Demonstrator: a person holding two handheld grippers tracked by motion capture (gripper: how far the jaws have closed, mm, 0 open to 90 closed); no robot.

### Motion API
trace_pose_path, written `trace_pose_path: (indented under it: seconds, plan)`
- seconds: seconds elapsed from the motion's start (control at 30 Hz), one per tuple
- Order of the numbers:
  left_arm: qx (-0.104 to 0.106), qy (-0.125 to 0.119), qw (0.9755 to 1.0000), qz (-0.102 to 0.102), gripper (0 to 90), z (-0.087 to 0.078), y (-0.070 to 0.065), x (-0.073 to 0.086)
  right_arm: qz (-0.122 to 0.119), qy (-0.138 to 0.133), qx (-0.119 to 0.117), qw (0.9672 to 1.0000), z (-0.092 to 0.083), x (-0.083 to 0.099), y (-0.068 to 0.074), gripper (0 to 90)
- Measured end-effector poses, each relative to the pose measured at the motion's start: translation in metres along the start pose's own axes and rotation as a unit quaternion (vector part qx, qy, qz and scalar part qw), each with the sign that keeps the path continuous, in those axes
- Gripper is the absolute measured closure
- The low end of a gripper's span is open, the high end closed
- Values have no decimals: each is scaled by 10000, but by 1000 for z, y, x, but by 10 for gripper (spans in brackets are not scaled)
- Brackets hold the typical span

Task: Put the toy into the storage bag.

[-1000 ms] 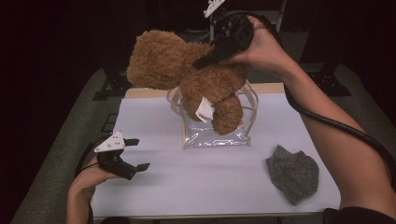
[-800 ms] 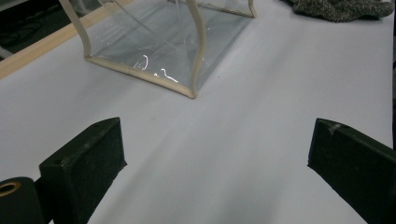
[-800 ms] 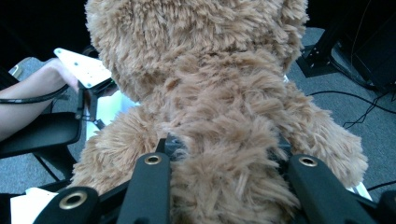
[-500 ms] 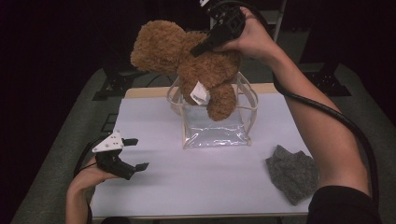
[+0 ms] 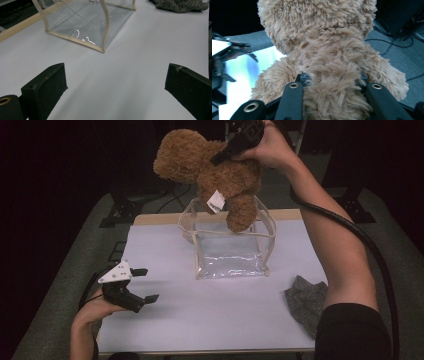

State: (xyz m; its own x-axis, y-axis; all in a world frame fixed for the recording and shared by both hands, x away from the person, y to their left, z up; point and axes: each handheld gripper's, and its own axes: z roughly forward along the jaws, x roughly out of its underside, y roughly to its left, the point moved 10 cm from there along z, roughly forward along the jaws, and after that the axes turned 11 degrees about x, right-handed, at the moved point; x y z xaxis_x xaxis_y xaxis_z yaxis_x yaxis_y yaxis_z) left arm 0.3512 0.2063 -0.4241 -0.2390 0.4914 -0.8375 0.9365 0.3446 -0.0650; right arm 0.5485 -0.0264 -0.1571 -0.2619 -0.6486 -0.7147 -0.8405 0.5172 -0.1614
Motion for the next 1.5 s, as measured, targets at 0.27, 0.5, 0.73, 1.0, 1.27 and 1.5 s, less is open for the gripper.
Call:
trace_pose_path:
  seconds: [0.27, 0.5, 0.73, 1.0, 1.27, 1.5]
  plan:
    - [22, 3, 10000, -43, 31, 0, 2, 3, 4, 59, 73, 10000, 16, 1, -8, 635]
    - [-7, -37, 10000, -72, 31, -3, 2, 4, -96, -14, -131, 9999, 17, 2, 14, 634]
    - [-2, -29, 10000, -65, 31, -3, 1, 4, -222, 4, -385, 9990, 15, 11, 44, 634]
    - [20, -22, 10000, -95, 31, -2, 2, 5, -139, 53, -528, 9985, 30, 20, 48, 634]
    - [41, -42, 9999, -135, 31, 0, 3, 6, 156, 197, -366, 9990, 47, 37, 16, 634]
    - [39, -27, 9999, -134, 31, -1, 4, 8, 345, 256, -247, 9988, 49, 50, -2, 634]
